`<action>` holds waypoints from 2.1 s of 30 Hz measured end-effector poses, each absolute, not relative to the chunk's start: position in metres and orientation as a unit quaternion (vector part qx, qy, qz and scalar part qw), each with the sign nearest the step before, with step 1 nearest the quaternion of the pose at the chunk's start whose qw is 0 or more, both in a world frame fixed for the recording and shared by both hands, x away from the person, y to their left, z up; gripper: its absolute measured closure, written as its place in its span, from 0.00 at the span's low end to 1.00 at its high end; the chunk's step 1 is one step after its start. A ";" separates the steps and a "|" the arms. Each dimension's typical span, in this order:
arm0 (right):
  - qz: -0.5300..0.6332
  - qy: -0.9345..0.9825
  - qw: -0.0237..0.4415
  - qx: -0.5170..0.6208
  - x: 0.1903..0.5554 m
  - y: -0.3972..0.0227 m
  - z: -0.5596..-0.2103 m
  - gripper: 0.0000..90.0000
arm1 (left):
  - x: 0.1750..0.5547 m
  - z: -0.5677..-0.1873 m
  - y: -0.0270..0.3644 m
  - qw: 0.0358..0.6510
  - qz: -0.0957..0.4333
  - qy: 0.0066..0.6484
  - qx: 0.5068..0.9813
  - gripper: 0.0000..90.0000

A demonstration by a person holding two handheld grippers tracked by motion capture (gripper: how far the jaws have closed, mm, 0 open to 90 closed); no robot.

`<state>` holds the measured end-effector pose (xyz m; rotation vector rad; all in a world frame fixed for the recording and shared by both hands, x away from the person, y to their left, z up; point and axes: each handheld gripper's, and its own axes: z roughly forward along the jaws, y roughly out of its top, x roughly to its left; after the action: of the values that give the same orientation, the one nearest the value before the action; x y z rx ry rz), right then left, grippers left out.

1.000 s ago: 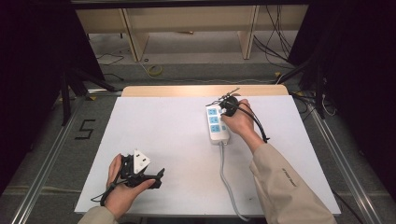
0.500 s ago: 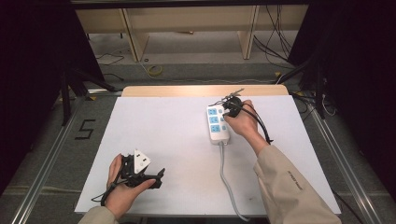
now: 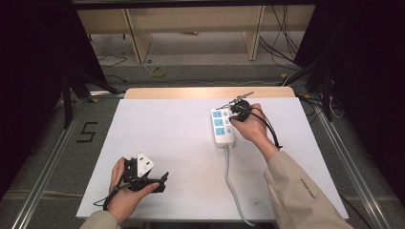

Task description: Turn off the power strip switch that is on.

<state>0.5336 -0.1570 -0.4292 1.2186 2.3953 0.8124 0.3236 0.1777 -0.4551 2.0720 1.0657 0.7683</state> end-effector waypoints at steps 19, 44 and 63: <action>0.308 0.838 0.170 0.417 0.511 -0.167 -0.416 0.99 | 0.324 -0.456 0.178 0.332 0.297 0.411 0.795 0.03; 0.340 0.836 0.169 0.397 0.476 -0.180 -0.404 0.90 | 0.325 -0.457 0.177 0.330 0.295 0.414 0.795 0.04; 0.386 0.820 0.170 0.388 0.428 -0.208 -0.402 0.67 | 0.326 -0.457 0.178 0.327 0.296 0.413 0.797 0.05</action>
<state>0.4278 -0.2080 -0.4024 1.1011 2.3288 1.0953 0.3264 0.1784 -0.4570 2.0872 1.0803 0.7751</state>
